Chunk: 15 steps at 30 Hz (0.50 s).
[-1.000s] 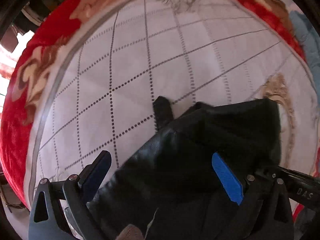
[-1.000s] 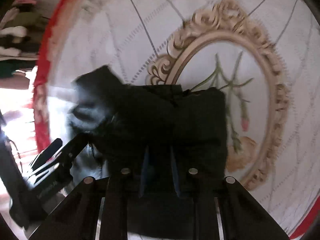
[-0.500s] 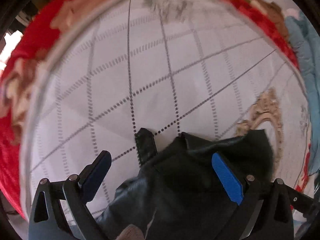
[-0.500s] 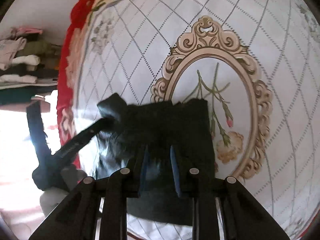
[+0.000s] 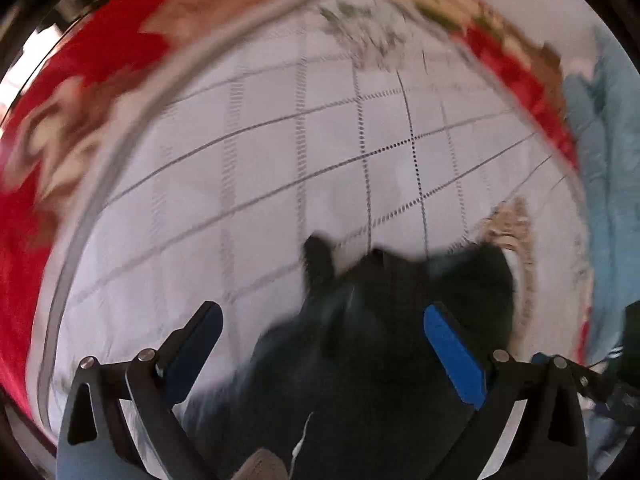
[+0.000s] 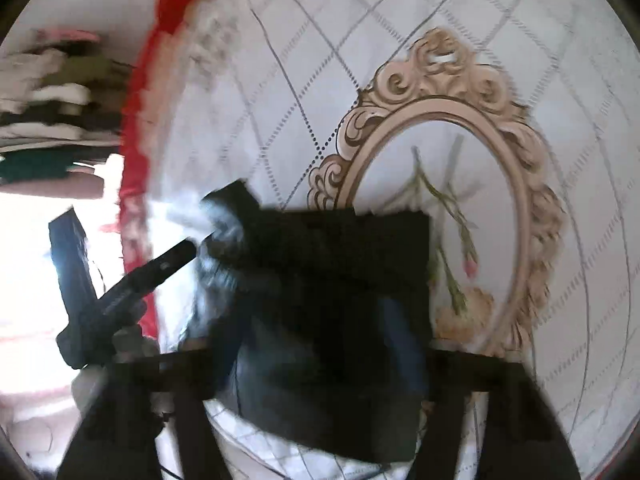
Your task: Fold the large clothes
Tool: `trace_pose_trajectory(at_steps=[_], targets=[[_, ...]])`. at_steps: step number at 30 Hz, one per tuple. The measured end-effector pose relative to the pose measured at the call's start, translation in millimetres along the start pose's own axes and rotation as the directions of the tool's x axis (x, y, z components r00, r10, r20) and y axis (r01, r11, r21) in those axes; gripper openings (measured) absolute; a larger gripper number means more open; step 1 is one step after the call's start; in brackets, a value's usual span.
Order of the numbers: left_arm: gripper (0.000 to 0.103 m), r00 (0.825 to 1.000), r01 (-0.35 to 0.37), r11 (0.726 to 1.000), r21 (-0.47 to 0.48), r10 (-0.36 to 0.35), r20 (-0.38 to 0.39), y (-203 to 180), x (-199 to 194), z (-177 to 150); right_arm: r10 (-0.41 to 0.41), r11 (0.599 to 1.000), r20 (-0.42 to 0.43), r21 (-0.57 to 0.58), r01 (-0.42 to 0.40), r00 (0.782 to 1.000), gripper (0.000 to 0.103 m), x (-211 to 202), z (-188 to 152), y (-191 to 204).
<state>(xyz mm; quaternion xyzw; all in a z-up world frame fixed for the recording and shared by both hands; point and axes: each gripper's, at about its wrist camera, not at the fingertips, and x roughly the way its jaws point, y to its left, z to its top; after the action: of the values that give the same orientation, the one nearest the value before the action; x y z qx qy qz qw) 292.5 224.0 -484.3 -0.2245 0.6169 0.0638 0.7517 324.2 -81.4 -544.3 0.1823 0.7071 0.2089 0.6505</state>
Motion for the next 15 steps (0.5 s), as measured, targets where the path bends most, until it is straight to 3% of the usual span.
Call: trace_pose_trajectory(at_steps=[4, 9, 10, 11, 14, 15], targets=[[0.103, 1.000, -0.011, 0.992, -0.125, 0.012, 0.000, 44, -37, -70, 0.131, 0.989, 0.019, 0.066, -0.132, 0.991, 0.081, -10, -54, -51], [0.102, 0.999, 0.014, 0.946, -0.323, -0.028, -0.038, 81, -20, -138, 0.247, 0.960, -0.012, 0.139, -0.243, 0.969, 0.081, 38, -80, -99], [0.102, 0.998, 0.030, 0.937, -0.349, -0.046, -0.037, 83, -11, -145, 0.289, 0.947, -0.024, 0.157, -0.281, 0.957, 0.081, 52, -79, -106], [0.102, 0.998, 0.041, 0.927, -0.373, -0.058, -0.036, 86, -3, -149, 0.374, 0.915, -0.022, 0.174, -0.365, 0.927, 0.081, 64, -77, -111], [0.102, 0.990, 0.126, 0.889, -0.441, -0.138, 0.006, 91, 16, -148, 0.469, 0.872, -0.042, 0.183, -0.454, 0.882, 0.082, 82, -64, -106], [0.102, 0.988, 0.148, 0.880, -0.450, -0.156, 0.021, 91, 20, -145, 0.472, 0.874, -0.072, 0.167, -0.456, 0.879, 0.083, 91, -57, -99]])
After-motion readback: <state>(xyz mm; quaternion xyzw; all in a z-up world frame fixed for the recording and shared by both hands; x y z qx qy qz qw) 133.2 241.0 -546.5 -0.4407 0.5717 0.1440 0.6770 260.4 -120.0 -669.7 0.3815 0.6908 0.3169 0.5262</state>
